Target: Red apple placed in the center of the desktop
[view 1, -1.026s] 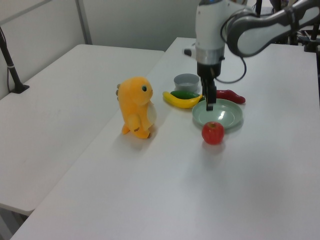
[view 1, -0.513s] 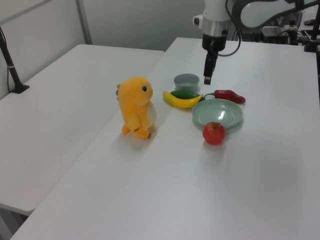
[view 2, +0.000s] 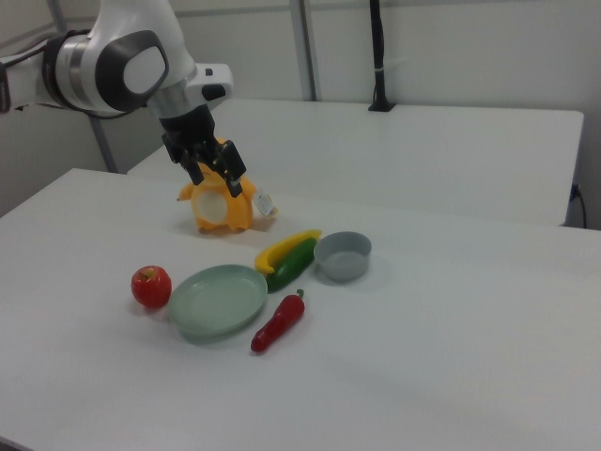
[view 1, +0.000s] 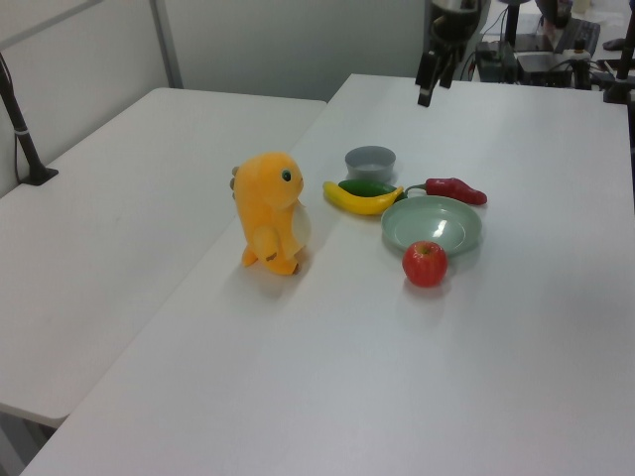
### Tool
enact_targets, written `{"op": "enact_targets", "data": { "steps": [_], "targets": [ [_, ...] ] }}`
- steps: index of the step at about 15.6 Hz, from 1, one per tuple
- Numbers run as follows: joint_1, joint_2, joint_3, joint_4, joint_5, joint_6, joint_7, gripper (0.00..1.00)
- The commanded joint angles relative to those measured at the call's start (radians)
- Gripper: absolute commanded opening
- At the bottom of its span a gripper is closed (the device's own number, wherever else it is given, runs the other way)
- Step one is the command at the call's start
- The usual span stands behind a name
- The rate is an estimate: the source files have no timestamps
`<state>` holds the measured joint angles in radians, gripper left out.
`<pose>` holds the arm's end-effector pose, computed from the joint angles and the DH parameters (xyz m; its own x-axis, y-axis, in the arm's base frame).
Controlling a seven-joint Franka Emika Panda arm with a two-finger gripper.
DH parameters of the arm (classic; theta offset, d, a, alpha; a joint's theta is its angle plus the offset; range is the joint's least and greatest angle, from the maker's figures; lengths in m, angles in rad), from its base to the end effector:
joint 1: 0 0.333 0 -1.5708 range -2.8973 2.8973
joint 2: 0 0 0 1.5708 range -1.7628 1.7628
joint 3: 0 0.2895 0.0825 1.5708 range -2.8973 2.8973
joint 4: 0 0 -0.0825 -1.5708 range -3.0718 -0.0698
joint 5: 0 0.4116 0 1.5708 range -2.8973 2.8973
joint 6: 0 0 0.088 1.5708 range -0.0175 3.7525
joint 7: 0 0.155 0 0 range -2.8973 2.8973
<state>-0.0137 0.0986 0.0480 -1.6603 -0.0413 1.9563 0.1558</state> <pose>0.6469 0.0168 0.4825 0.9740 -0.1075 0.1992 -0.1107 -0.9938 0.0050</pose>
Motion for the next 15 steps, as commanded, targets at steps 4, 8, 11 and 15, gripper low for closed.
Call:
{"op": "enact_targets", "data": {
  "steps": [4,8,11,15],
  "targets": [
    [0.032,-0.195,-0.05,-0.185,0.043,-0.027,-0.094,1.0],
    [0.126,-0.194,-0.118,-0.184,0.047,-0.056,-0.108,1.0],
    [0.124,-0.191,-0.119,-0.181,0.047,-0.063,-0.142,1.0],
    [0.123,-0.175,-0.112,-0.165,0.047,-0.063,-0.144,1.0]
  ]
}}
